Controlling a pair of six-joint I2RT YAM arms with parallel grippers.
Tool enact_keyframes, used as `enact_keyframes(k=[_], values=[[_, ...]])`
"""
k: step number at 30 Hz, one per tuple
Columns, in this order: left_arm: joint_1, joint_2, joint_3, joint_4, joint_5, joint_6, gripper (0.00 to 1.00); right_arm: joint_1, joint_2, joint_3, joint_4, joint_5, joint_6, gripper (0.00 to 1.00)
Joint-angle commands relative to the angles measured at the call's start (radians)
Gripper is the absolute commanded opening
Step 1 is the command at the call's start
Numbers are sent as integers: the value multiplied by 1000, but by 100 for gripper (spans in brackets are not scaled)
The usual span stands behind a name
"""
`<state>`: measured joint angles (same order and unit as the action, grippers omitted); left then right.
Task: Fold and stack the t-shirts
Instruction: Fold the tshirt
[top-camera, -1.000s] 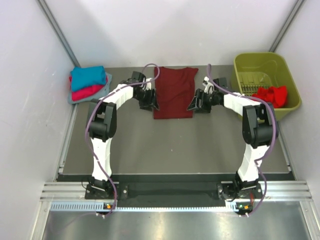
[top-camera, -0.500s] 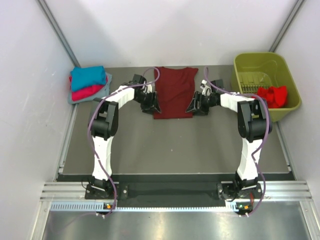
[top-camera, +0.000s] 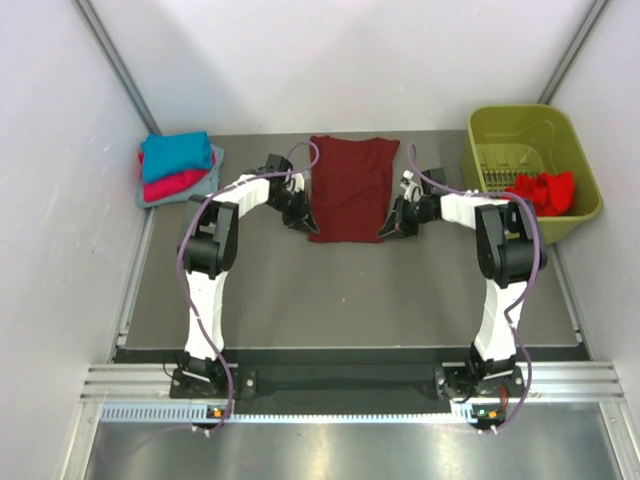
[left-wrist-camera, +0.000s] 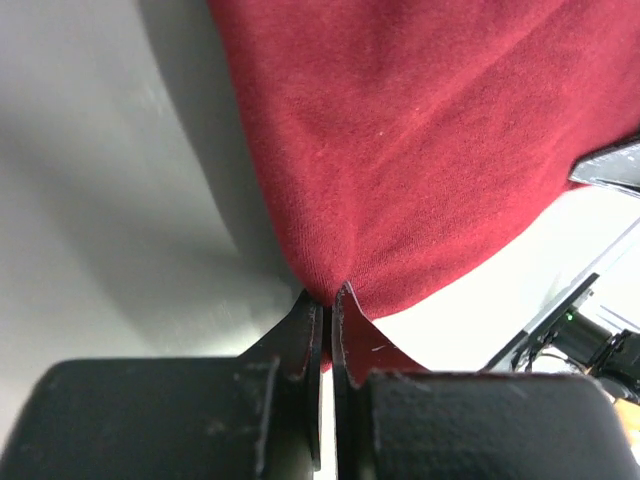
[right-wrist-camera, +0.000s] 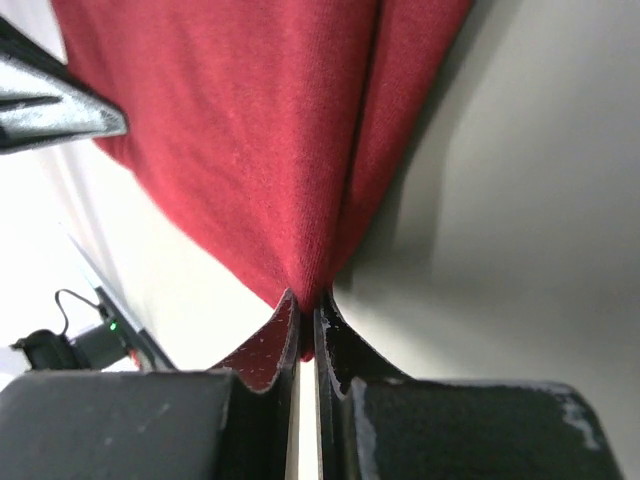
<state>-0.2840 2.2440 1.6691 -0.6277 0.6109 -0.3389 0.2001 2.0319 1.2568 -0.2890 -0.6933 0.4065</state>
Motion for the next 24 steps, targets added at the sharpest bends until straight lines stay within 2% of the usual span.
enact_keyframes(k=[1,9,10,11,15,24], values=[[2,-88,-49,-43,-5,21,0,13,-128,-42,-12,-32,8,0],[2,-234,-132,-76,20,8,0,12,-263,-147,-9,-49,23,0],[3,-257,-143,-75,12,2,5,12,-280,-158,0,-49,28,0],[2,-268,-152,-70,10,3,0,13,-289,-169,1,-49,26,0],[2,-320,-193,-79,4,9,0,9,-334,-201,-10,-49,22,0],[-4,-431,-180,-127,46,-11,0,-4,-456,-177,-84,-75,20,0]])
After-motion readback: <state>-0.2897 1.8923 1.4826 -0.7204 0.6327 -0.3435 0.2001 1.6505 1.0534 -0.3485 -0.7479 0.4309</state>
